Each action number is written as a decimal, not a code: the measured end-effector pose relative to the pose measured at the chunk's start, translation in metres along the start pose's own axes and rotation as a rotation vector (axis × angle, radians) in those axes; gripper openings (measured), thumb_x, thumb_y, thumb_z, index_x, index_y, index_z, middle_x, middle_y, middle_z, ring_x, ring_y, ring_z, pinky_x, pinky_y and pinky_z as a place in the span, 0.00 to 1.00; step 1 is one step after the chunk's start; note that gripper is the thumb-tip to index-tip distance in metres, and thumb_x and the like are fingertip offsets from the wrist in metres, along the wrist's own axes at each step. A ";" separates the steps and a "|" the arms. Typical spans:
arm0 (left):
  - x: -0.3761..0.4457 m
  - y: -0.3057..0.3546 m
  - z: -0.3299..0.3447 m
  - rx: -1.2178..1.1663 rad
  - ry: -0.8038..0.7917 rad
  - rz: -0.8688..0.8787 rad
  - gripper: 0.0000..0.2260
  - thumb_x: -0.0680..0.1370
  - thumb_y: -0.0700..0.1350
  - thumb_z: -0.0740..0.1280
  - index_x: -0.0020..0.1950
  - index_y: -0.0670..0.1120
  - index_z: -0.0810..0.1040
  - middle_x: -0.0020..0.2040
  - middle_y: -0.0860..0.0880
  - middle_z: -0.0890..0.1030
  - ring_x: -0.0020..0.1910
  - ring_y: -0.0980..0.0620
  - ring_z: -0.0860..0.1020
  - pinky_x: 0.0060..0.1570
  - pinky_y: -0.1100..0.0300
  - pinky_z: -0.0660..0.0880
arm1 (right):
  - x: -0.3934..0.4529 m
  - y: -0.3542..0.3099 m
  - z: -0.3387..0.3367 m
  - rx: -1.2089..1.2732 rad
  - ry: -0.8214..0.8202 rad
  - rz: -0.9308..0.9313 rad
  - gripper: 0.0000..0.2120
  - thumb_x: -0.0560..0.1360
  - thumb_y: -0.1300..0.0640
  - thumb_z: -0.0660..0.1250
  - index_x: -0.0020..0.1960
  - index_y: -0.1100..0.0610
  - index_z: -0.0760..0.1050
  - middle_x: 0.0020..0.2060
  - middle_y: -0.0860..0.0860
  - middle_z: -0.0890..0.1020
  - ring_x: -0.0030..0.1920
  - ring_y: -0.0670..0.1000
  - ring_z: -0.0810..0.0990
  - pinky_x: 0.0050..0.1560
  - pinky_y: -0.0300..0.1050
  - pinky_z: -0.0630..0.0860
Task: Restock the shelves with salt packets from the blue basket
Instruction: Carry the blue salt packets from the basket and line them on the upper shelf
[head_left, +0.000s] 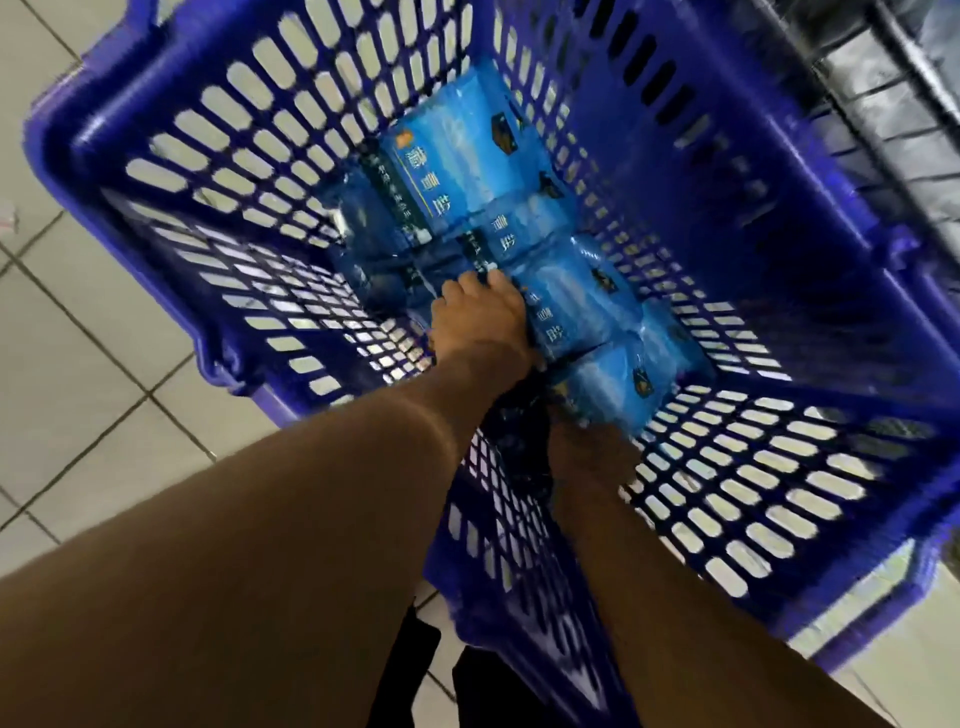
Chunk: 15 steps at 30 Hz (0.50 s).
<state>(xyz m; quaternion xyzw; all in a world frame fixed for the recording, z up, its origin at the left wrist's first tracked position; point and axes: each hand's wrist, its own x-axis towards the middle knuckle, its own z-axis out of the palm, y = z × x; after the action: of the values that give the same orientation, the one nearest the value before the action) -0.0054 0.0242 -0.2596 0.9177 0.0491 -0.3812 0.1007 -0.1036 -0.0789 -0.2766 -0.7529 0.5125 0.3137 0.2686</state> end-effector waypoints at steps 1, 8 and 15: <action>0.003 -0.002 0.000 -0.016 -0.038 -0.015 0.43 0.69 0.64 0.76 0.73 0.41 0.63 0.70 0.38 0.70 0.70 0.37 0.69 0.66 0.46 0.69 | 0.000 0.000 0.001 0.159 -0.004 0.021 0.35 0.78 0.40 0.67 0.76 0.61 0.66 0.73 0.60 0.72 0.70 0.60 0.73 0.70 0.53 0.70; 0.007 -0.012 0.001 -0.178 -0.223 -0.085 0.42 0.66 0.61 0.80 0.73 0.45 0.69 0.72 0.43 0.73 0.72 0.43 0.71 0.71 0.48 0.68 | -0.012 0.000 -0.004 0.813 -0.105 0.189 0.22 0.72 0.61 0.76 0.65 0.55 0.77 0.56 0.55 0.84 0.53 0.57 0.84 0.54 0.57 0.83; -0.020 -0.023 -0.031 -0.612 -0.391 -0.115 0.29 0.69 0.44 0.81 0.66 0.38 0.75 0.54 0.47 0.81 0.53 0.49 0.83 0.45 0.67 0.75 | -0.034 -0.003 -0.034 0.789 -0.208 0.127 0.29 0.66 0.63 0.79 0.65 0.51 0.78 0.52 0.52 0.85 0.50 0.56 0.85 0.50 0.56 0.84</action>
<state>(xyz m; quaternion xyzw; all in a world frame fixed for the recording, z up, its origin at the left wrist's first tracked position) -0.0020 0.0533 -0.2271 0.7507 0.1921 -0.5220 0.3564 -0.1039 -0.0820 -0.2284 -0.5232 0.6090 0.1835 0.5672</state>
